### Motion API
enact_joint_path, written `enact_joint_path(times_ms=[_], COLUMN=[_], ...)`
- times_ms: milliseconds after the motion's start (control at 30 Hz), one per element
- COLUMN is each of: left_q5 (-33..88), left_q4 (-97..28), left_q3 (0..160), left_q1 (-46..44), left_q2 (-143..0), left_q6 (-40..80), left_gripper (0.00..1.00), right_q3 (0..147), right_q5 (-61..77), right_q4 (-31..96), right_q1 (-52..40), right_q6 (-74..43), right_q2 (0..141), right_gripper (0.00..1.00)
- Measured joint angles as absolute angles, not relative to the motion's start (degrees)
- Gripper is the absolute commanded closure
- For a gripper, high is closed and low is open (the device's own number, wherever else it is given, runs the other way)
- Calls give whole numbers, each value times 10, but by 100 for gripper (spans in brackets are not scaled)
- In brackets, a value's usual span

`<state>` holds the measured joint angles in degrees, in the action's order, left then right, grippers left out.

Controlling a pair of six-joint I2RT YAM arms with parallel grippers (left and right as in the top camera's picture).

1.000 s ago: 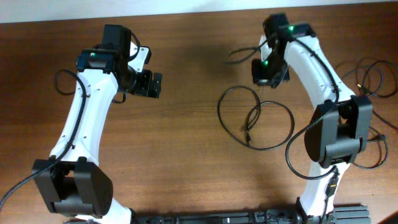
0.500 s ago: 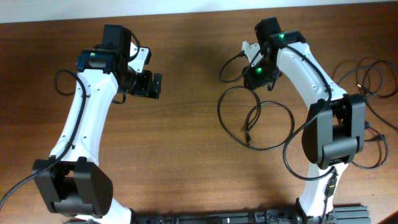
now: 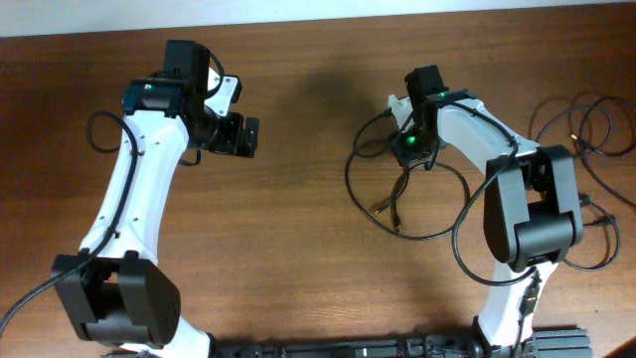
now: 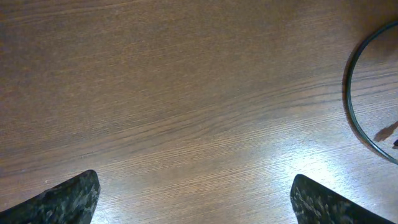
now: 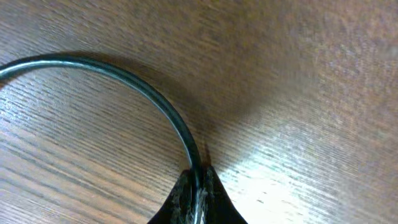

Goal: Untangle cables

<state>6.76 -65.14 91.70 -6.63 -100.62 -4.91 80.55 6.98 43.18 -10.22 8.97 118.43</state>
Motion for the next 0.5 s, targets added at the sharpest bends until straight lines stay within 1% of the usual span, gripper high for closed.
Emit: enact_joint_path(times_ms=[133,233,333,467,500], left_q5=[68,68,68,68,68], left_q4=[-652,-652,-652,-652,-653], left_q3=[917,917,917,917,917], left_q1=[-66,-66,-66,-66,-66], left_q2=[-1006,-1006,-1006,-1006,-1006], left_q6=[-49,-49,-49,-49,-49], left_gripper=[1,1,1,1,1], right_q3=[841,964,1060,1123,1131], right_q5=[69,70,70,71,71], right_q4=[526,649,750,828,841], right_q1=[-99,-83,-47,28,44], right_q6=[42,27,17,15,15], right_q2=[1185,1189,1186,1186,1186], right_gripper=[96,96,96,96,90])
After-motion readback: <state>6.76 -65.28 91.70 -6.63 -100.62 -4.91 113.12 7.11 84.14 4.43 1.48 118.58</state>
